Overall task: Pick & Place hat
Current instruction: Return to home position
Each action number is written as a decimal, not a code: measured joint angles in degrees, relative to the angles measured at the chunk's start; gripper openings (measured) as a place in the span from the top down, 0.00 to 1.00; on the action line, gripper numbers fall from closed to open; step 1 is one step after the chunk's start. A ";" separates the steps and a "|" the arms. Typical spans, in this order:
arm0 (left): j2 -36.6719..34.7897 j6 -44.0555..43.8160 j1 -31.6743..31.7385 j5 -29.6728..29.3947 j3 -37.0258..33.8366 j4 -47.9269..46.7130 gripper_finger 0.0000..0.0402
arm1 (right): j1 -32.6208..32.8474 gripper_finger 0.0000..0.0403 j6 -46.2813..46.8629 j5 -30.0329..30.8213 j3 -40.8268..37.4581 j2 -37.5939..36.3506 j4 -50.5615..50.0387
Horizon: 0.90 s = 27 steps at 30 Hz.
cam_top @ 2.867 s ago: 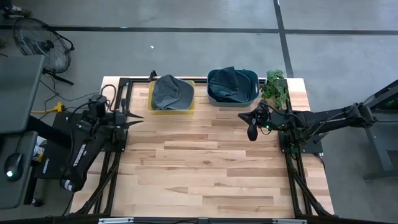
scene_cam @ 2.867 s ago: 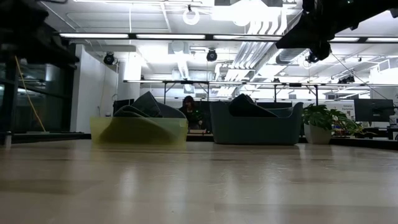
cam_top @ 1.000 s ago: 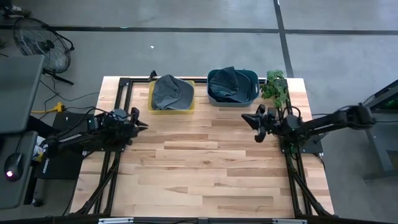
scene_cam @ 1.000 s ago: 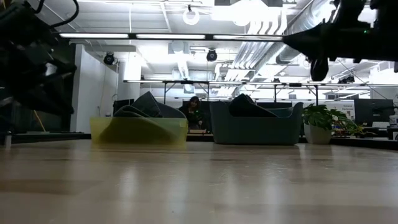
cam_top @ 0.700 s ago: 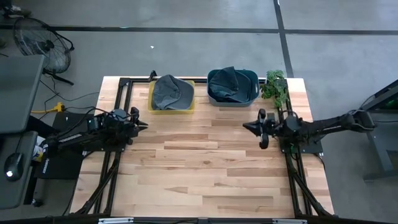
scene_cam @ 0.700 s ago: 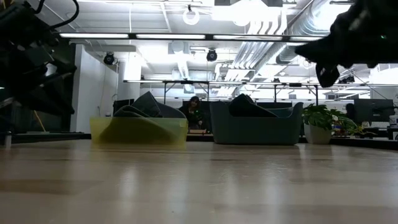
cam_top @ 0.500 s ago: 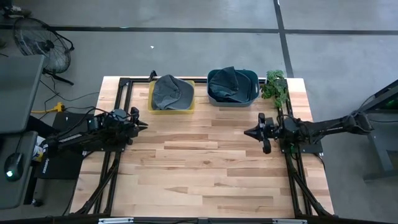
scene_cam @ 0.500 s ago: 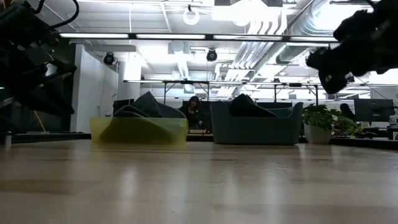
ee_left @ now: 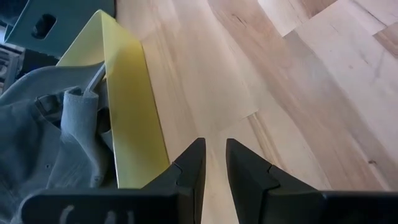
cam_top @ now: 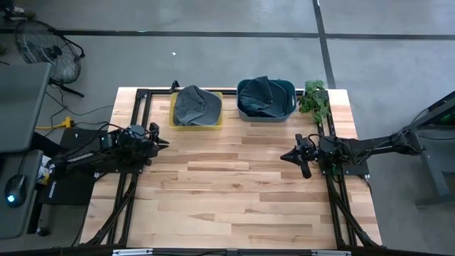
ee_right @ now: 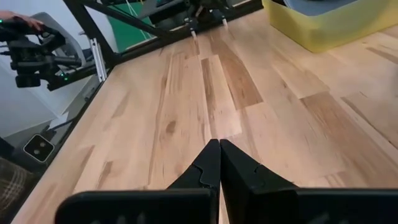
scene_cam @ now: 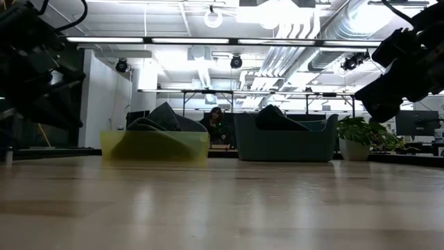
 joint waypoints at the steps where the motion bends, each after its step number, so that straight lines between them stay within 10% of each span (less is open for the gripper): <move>1: 0.00 -0.01 -0.60 -0.13 0.00 -0.02 0.85 | 0.00 1.00 0.24 0.04 0.00 0.00 0.02; 27: 0.00 -0.01 -12.15 0.26 0.13 -0.09 0.85 | 0.00 1.00 0.24 0.08 -0.02 0.00 0.10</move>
